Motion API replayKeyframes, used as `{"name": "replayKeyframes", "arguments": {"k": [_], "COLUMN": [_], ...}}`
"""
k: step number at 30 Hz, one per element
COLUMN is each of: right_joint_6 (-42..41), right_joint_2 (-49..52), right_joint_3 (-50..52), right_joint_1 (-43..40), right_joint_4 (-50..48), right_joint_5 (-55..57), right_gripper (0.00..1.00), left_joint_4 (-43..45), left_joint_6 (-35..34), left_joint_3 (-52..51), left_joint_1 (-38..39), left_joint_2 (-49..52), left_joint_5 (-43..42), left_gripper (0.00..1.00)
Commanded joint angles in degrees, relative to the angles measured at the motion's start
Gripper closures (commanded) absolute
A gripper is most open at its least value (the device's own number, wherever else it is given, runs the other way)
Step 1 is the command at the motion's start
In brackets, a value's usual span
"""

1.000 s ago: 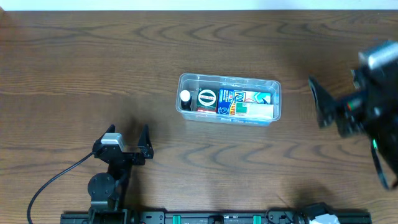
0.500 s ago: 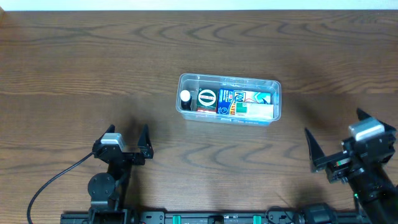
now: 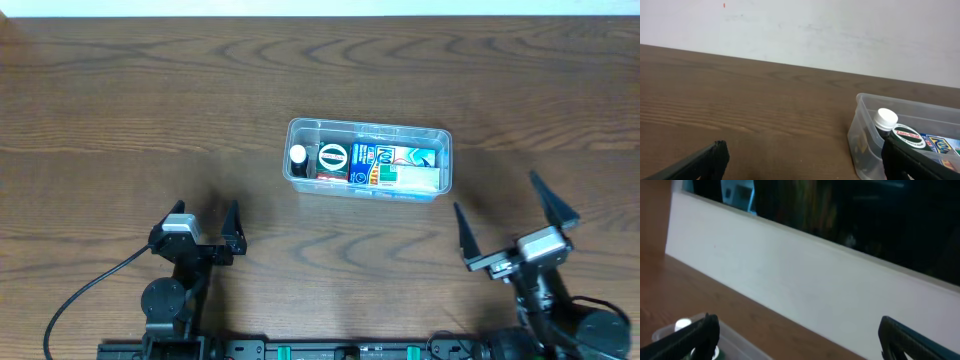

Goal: Pack container

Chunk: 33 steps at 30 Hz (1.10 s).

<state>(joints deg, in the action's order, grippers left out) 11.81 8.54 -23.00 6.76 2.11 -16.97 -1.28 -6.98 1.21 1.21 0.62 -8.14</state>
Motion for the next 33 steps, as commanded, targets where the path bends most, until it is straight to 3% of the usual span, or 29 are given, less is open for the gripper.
{"name": "replayKeyframes", "arguments": {"k": [1,4,11,20,33], "right_joint_6": [-2.6,-7.9,-33.4,-64.7,-108.1], "right_joint_2": [-2.8,-5.0,-8.1,-8.2,-8.2], "right_joint_3": [5.3,8.8,13.8,15.3,15.3], "right_joint_1": [-1.2,-1.2,-1.2,-1.2,-1.2], "right_joint_4": [-2.3,-3.7,-3.7,-5.9,6.9], "right_joint_5": [-1.1,2.4,20.1,32.9,38.2], "right_gripper": [0.01,0.01,0.02,0.01,0.01], "left_joint_4": [-1.9,-1.9,-1.9,-1.9,-1.9], "left_joint_6": [1.2,1.2,1.2,1.2,1.2], "left_joint_3": [-1.0,-1.0,-1.0,-1.0,-1.0], "left_joint_1": [-0.3,-0.3,-0.3,-0.3,-0.3], "left_joint_2": [-0.4,-0.4,-0.4,-0.4,-0.4], "left_joint_5": [-0.2,-0.2,-0.2,-0.2,-0.2], "left_gripper": [0.02,0.02,0.02,0.02,0.02]}}
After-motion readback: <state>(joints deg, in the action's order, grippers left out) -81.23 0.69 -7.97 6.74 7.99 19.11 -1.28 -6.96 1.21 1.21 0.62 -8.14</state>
